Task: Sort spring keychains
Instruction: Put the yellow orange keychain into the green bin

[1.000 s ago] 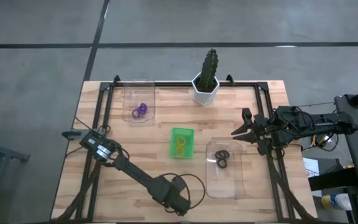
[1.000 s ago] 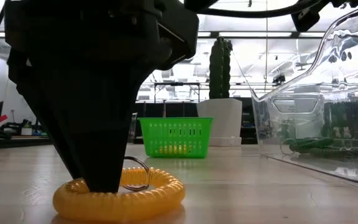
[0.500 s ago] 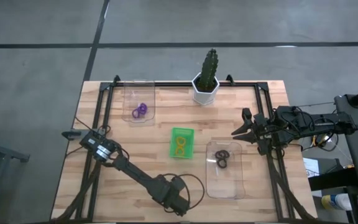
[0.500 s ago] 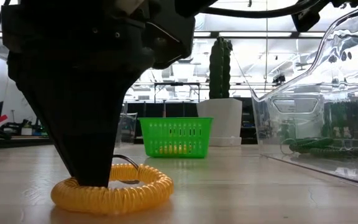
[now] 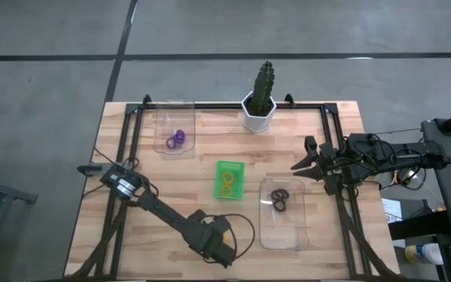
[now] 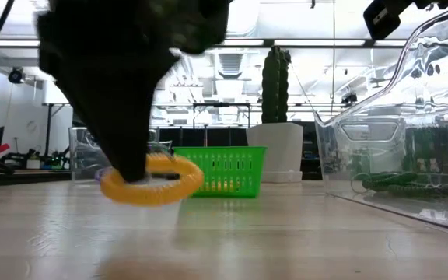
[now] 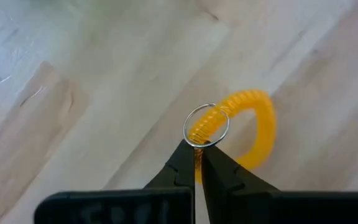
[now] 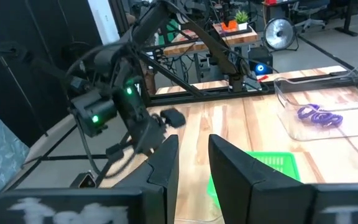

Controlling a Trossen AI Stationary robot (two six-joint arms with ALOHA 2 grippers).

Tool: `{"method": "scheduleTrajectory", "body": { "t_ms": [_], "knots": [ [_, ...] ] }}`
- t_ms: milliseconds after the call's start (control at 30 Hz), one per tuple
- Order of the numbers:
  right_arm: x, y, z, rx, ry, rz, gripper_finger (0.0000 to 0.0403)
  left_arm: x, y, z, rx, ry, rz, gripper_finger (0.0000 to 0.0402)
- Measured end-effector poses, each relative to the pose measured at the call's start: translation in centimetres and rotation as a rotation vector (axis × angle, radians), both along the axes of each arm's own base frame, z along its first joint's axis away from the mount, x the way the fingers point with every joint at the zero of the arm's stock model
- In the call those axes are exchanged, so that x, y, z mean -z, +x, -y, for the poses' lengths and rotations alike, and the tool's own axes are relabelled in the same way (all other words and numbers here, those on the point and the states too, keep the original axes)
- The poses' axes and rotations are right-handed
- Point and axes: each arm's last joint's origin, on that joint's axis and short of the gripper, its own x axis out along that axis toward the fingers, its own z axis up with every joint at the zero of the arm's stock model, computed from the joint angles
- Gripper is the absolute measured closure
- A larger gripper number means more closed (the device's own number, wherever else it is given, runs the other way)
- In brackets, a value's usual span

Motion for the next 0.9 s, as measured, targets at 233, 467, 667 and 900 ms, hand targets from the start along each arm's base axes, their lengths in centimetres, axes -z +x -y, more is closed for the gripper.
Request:
{"method": "scheduleTrajectory", "body": {
  "t_ms": [233,467,667,900],
  "knots": [
    [0.1,0.0,0.0,0.001,-0.003,-0.007,0.0333,-2.4,-0.6,-0.3,0.090,0.021,0.035,0.0395],
    [0.1,0.0,0.0,0.000,-0.004,-0.008,0.0330,-6.7,-1.3,-0.9,0.238,0.040,0.165,0.0395],
    [0.2,0.0,0.0,-0.004,-0.023,-0.012,0.0321,-11.8,-1.2,-0.9,0.444,0.040,0.455,0.0395],
    [0.3,0.0,0.0,-0.005,-0.031,-0.024,0.0321,-17.5,-1.4,-0.6,0.624,0.022,0.816,0.0395]
  ]
}}
